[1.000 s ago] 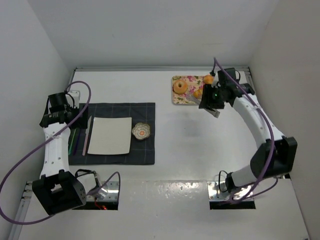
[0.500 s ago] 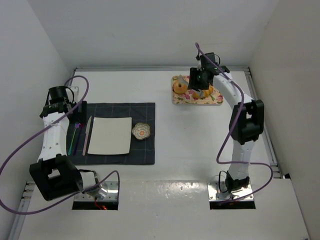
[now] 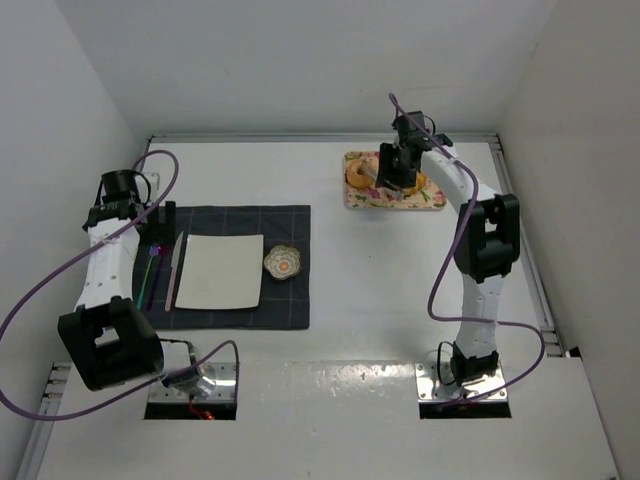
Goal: Place the bread
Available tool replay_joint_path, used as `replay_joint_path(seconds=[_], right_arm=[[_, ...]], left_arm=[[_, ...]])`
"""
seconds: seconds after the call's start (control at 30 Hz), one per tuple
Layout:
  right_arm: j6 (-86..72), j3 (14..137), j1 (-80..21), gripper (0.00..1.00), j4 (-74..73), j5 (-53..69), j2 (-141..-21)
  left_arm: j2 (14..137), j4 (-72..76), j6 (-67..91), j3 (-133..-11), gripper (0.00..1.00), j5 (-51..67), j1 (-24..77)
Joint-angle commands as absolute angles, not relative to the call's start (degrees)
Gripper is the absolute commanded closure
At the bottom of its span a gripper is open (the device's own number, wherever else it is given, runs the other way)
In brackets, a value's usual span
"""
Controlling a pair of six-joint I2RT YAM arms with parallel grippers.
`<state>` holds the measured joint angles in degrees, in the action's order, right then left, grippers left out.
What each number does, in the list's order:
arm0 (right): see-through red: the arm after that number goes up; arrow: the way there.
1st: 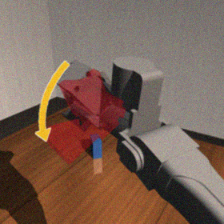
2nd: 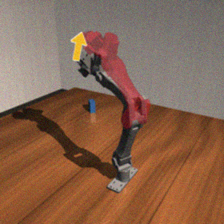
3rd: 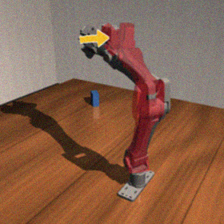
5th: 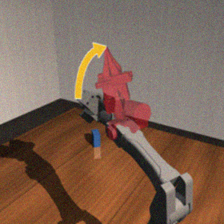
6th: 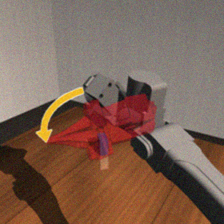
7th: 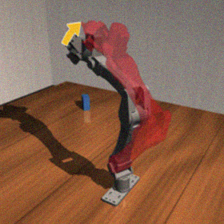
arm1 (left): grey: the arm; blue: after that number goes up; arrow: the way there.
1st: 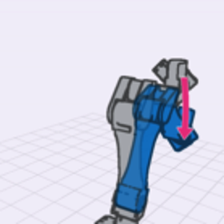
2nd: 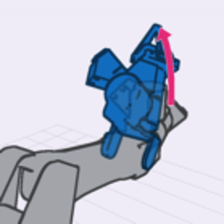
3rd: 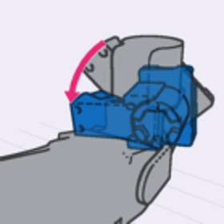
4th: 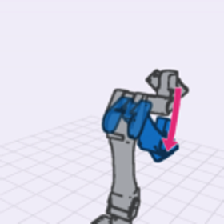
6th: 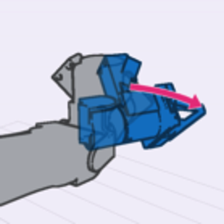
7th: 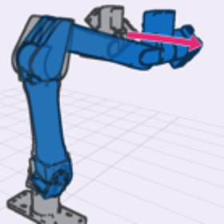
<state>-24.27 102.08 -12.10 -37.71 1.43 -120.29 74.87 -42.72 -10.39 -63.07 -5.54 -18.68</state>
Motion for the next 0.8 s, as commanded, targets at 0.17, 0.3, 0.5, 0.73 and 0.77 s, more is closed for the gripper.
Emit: replay_joint_path(seconds=[0.17,0.3,0.5,0.73,0.77], right_arm=[[-29.35,103.27,-10.81,0.56,-36.82,3.95,-122.51],[-30.67,103.63,-10.72,0.81,-36.65,5.54,-122.61],[-30.32,102.3,-10.72,0.88,-34.81,4.83,-119.01],[-27.87,101.96,-12.21,0.9,-32.88,2.64,-110.06],[-27.77,101.52,-13.09,0.9,-32.78,2.55,-109.26]], left_arm=[[74.97,-41.75,-9.67,-65.39,0.0,-5.62,-18.19],[74.97,-41.23,-10.2,-65.39,0.0,-6.32,-18.19],[73.83,-41.22,-10.2,-64.25,0.0,-7.47,-18.19],[72.16,-40.69,-10.2,-63.72,0.0,-10.45,-19.33],[72.16,-40.69,-10.2,-63.72,0.0,-10.98,-20.21]])
